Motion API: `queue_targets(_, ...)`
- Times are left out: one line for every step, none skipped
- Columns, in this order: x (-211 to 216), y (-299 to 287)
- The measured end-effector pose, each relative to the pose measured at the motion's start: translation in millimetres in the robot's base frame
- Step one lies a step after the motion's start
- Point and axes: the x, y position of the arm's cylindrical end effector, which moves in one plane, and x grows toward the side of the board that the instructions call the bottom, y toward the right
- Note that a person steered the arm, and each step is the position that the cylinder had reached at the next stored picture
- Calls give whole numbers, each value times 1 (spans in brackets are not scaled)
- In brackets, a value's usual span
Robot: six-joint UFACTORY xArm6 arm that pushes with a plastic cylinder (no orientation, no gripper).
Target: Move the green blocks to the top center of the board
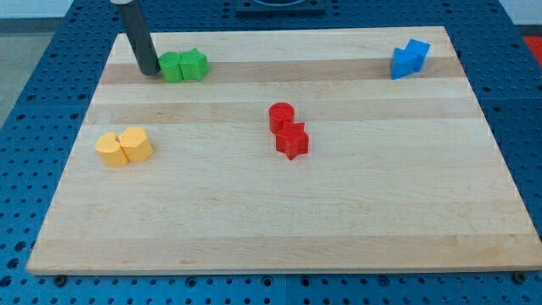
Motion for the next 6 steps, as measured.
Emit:
queue_targets(0, 51)
queue_targets(0, 71)
queue_targets(-1, 107)
queue_targets(-1, 126)
queue_targets(-1, 148)
queue_targets(-1, 159)
